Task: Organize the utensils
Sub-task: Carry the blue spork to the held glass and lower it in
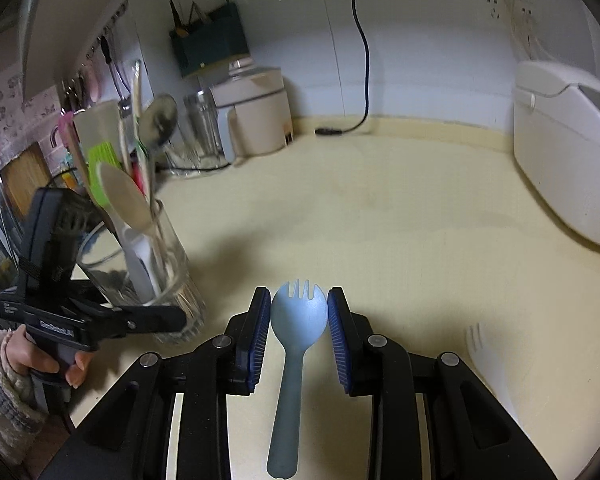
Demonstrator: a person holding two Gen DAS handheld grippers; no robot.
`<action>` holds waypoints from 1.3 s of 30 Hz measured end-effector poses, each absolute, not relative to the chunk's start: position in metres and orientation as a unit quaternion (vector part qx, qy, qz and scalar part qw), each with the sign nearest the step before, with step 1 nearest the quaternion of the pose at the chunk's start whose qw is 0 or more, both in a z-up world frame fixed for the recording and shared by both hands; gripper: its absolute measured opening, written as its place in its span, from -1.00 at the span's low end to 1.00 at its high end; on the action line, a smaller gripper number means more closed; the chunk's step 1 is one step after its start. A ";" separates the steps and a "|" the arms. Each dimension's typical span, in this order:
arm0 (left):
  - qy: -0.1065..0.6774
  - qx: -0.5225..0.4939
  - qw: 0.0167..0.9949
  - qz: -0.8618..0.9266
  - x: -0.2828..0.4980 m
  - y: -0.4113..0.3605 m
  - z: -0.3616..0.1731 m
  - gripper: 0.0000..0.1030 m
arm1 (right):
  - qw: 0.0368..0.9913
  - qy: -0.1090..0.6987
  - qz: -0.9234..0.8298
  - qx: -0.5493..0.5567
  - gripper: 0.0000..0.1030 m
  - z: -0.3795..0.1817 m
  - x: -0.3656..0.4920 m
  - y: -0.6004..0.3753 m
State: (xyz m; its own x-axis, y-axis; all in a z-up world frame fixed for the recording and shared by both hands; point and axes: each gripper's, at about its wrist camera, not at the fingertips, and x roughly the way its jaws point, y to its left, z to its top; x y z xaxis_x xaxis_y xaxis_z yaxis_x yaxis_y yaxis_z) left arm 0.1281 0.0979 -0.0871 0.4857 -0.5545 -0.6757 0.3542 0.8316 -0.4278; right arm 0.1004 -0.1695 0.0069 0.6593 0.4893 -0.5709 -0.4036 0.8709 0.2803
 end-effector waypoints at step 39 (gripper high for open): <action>0.432 -0.117 0.853 -0.267 0.126 0.097 -0.088 0.76 | 0.915 0.192 0.338 0.111 -0.42 0.132 0.102 -0.065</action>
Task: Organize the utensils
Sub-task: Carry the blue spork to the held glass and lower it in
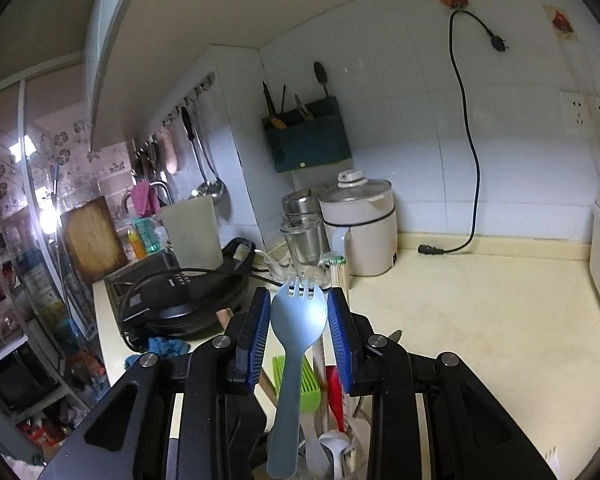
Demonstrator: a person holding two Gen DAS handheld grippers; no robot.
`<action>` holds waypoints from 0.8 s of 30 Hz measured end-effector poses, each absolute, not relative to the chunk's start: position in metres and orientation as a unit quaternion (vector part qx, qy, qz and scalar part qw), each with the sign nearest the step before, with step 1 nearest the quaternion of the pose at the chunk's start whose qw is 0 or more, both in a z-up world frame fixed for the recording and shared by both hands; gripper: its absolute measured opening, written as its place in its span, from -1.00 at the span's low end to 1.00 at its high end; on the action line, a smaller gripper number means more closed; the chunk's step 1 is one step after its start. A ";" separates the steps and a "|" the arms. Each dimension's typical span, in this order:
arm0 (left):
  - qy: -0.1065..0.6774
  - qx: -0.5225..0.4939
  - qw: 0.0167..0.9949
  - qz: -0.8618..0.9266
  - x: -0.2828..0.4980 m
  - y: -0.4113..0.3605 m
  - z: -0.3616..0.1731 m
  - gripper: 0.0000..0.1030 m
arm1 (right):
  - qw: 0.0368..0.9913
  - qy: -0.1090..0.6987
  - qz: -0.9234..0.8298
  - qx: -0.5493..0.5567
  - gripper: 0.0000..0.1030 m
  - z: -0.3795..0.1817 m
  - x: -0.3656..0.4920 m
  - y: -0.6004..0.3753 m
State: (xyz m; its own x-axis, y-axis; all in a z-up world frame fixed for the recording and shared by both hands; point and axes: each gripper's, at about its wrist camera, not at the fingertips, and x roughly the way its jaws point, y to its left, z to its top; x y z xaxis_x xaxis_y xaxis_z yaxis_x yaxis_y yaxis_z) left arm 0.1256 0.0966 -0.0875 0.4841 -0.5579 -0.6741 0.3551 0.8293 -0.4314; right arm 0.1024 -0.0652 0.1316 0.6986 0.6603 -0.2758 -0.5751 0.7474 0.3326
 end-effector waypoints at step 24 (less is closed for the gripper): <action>0.432 -0.118 0.853 -0.268 0.126 0.097 -0.088 0.76 | 0.921 0.210 0.315 0.095 -0.42 0.106 0.120 -0.050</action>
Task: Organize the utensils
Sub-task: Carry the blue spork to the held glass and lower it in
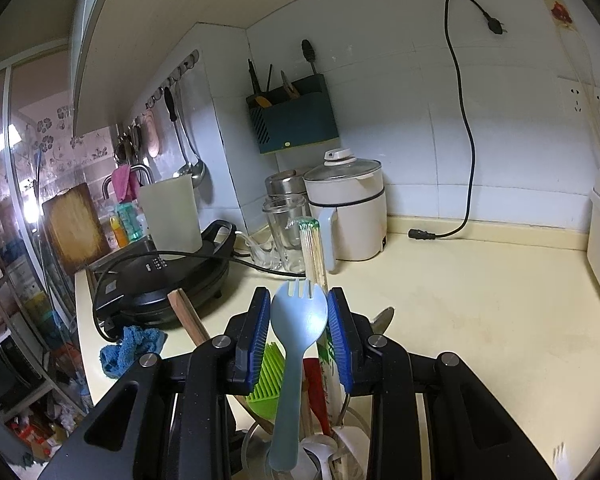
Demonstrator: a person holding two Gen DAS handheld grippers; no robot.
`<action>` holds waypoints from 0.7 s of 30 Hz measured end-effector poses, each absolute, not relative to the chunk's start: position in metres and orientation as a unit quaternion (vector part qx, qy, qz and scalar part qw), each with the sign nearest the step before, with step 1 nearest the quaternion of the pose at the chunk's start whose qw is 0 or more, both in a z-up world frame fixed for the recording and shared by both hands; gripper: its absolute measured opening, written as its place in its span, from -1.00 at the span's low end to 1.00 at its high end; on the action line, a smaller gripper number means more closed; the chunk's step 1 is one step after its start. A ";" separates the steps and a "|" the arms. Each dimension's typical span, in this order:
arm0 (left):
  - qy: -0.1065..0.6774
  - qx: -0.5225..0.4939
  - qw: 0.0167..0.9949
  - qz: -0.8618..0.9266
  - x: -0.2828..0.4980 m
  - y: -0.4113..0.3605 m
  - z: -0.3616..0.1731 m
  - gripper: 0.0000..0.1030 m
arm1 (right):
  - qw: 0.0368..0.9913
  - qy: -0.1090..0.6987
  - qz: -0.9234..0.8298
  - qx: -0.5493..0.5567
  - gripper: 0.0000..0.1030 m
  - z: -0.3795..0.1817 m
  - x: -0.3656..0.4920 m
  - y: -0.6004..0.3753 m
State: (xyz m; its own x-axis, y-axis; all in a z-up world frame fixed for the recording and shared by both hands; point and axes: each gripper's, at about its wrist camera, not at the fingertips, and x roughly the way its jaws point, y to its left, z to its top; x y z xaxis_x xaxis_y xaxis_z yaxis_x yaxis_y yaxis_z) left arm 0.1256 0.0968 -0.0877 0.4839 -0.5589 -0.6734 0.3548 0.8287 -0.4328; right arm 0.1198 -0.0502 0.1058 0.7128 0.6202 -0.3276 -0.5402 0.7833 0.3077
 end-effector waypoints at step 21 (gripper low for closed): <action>0.432 -0.119 0.853 -0.268 0.125 0.097 -0.088 0.76 | 0.928 0.214 0.294 0.082 -0.42 0.106 0.099 -0.073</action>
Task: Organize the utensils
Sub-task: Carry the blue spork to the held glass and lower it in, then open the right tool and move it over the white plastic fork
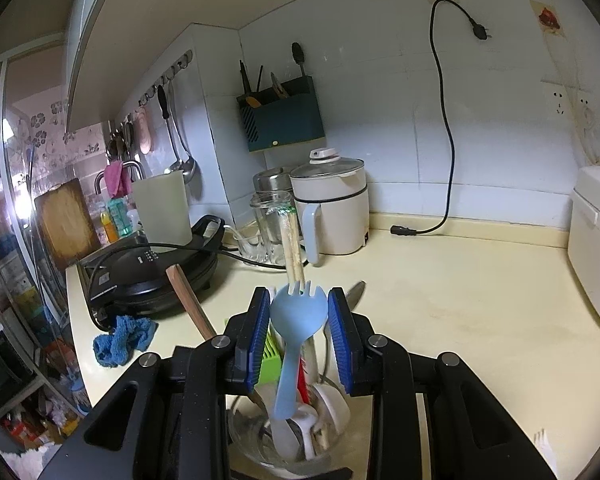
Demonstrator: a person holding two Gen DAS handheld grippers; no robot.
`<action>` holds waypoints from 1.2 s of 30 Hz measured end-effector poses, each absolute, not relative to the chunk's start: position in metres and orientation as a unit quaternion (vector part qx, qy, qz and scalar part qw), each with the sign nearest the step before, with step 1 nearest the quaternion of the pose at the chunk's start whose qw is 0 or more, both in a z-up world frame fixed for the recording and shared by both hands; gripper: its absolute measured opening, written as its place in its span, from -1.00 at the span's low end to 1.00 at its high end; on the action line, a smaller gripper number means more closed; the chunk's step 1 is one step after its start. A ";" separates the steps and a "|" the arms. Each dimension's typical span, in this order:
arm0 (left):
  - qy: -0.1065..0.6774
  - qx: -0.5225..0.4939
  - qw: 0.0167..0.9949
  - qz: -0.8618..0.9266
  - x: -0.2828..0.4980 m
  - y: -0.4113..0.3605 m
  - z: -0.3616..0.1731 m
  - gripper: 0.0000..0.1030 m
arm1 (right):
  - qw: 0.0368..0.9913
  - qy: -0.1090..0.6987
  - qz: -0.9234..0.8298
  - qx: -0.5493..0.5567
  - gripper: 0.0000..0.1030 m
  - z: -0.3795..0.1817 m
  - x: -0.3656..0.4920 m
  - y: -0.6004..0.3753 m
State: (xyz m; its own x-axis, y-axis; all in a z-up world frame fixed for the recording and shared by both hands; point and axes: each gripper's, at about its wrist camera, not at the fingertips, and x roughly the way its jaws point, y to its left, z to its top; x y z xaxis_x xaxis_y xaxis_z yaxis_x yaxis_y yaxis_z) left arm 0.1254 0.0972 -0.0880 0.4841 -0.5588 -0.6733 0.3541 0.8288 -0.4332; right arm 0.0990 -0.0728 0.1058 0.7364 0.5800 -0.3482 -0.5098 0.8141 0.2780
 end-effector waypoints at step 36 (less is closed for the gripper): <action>0.432 -0.119 0.853 -0.268 0.126 0.099 -0.088 0.76 | 0.940 0.270 0.138 0.157 -0.42 0.054 0.075 -0.244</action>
